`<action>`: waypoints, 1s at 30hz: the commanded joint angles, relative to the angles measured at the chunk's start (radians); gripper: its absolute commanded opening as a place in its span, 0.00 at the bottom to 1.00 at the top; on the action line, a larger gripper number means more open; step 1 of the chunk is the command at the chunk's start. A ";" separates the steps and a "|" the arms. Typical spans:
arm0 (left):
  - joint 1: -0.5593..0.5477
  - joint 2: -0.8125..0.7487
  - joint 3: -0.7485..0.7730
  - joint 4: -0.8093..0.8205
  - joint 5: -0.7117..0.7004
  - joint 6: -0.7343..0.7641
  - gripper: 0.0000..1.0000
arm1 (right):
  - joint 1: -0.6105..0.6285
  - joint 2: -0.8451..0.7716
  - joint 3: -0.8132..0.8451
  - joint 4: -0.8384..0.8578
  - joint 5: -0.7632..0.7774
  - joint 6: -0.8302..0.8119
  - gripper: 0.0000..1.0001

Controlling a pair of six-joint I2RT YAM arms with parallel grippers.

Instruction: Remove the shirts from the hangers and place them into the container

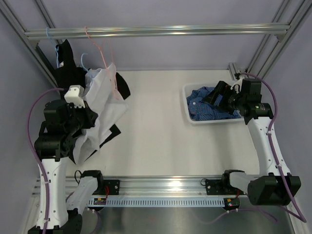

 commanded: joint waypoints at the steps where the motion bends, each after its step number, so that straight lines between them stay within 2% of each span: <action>1: -0.025 -0.026 -0.002 0.068 0.190 0.049 0.00 | 0.007 0.006 0.035 0.022 -0.036 -0.001 1.00; 8: -0.140 0.012 -0.032 0.074 0.380 0.086 0.00 | 0.007 -0.003 0.041 0.041 -0.050 -0.030 0.99; 12: -0.276 0.061 -0.007 0.037 0.388 0.135 0.00 | 0.034 -0.022 0.048 0.045 -0.056 -0.057 0.99; 17: -0.358 0.118 0.005 0.059 0.431 0.146 0.00 | 0.060 -0.055 0.073 0.030 -0.019 -0.112 0.99; 24: -0.483 0.175 0.019 0.178 0.384 0.077 0.00 | 0.128 -0.120 0.117 0.024 0.053 -0.170 0.99; 30: -0.583 0.222 0.010 0.299 0.258 -0.006 0.00 | 0.296 -0.114 0.218 0.059 0.133 -0.189 0.99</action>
